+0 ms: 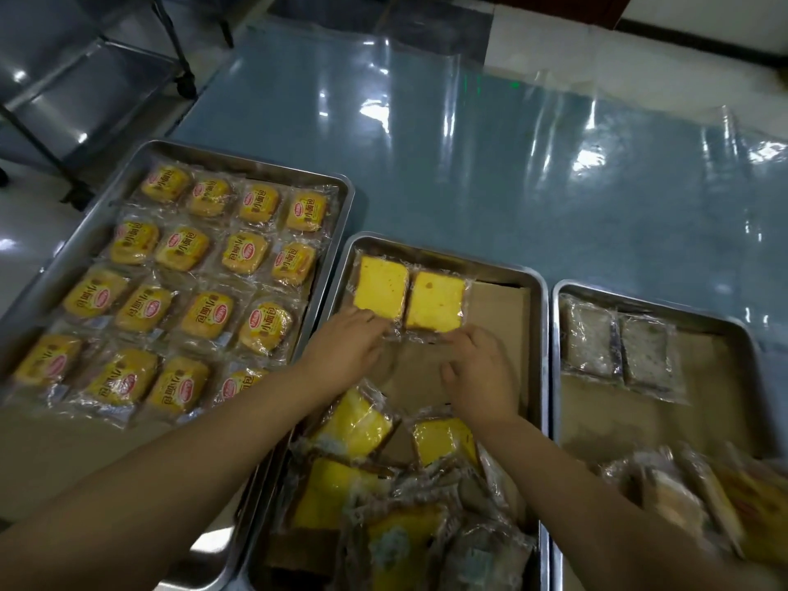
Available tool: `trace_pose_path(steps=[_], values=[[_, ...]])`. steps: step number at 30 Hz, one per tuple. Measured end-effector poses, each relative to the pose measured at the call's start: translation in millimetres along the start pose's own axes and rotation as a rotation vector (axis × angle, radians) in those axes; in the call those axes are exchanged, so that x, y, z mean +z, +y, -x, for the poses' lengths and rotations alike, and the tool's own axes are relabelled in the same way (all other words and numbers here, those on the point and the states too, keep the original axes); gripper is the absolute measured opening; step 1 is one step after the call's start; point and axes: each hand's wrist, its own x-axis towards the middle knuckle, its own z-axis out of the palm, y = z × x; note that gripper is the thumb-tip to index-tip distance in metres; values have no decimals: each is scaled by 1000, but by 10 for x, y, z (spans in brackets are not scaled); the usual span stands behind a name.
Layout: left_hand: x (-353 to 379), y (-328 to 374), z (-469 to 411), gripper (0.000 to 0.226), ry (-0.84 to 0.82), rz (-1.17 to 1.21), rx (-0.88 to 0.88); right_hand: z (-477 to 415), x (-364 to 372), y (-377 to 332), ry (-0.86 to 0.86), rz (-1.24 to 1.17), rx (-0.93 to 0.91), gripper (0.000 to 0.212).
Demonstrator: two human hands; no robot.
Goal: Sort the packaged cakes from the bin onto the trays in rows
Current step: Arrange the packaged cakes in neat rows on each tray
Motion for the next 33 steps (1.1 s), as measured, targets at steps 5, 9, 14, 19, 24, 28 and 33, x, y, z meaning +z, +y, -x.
trace_pose_path(steps=[5,9,14,19,24,28,33], values=[[-73,-19,226,19,-311,12,11,239,84,-84,-264,-44,96,15],[-87,-61,290,35,-409,58,-47,364,107,-111,-307,-80,149,14],[-141,-34,295,14,-404,216,-127,419,63,-107,-395,-79,154,14],[-444,137,237,15,-259,532,-161,452,-11,-165,-266,-251,160,17],[-639,470,103,12,-95,662,-137,380,-163,-315,-147,-752,293,5],[-530,662,-1,10,-26,736,-124,334,-339,-246,-81,-1060,364,10],[-177,587,-174,40,-13,458,-117,267,-522,84,21,-1069,370,40]])
